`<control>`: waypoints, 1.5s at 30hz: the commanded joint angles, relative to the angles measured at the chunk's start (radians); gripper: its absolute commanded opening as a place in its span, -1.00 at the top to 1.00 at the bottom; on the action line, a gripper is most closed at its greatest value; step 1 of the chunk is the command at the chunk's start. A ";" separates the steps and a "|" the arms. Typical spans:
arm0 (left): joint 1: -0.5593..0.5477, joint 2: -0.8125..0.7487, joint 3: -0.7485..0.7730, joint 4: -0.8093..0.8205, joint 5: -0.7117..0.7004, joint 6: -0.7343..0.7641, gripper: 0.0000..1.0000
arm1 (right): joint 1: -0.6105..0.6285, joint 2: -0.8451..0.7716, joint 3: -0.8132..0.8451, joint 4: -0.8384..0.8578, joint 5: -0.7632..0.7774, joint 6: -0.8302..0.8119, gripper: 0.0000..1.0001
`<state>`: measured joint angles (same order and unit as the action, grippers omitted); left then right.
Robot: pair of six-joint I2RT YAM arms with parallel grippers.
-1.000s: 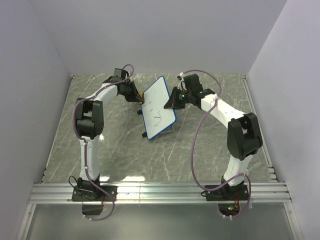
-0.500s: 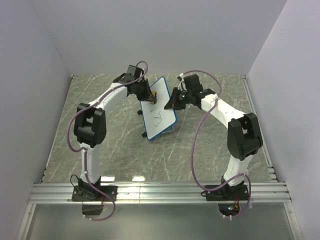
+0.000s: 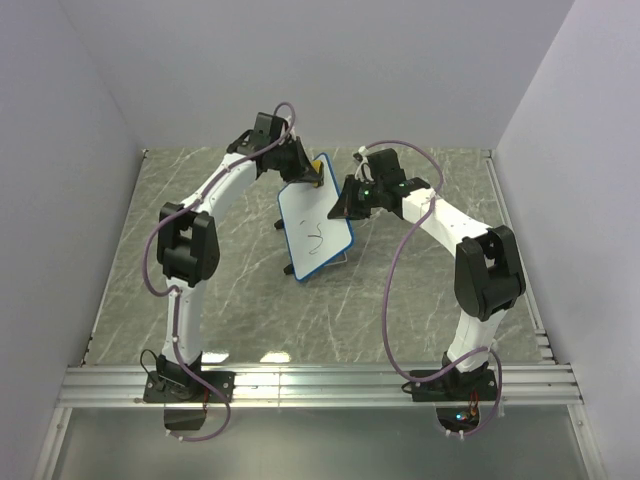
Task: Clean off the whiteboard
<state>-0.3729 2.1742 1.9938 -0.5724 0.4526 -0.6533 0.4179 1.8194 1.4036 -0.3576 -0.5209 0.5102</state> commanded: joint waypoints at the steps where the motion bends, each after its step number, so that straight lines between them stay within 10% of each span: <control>1: 0.018 0.056 0.053 0.080 0.074 -0.043 0.99 | 0.090 0.041 -0.054 -0.178 -0.056 -0.145 1.00; 21: 0.058 -0.001 -0.303 0.083 -0.017 0.076 0.99 | 0.090 0.050 -0.055 -0.158 -0.070 -0.133 1.00; 36: -0.058 -0.324 -0.749 0.198 -0.012 0.040 0.99 | 0.090 0.101 -0.028 -0.087 -0.076 -0.027 1.00; 45: -0.126 -0.358 -0.682 0.209 -0.009 0.023 0.99 | 0.091 0.090 -0.101 -0.012 -0.099 0.039 1.00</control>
<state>-0.4259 1.7985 1.2449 -0.3828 0.3477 -0.6144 0.4141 1.8244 1.3792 -0.3099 -0.5468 0.5694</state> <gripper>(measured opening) 0.076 0.108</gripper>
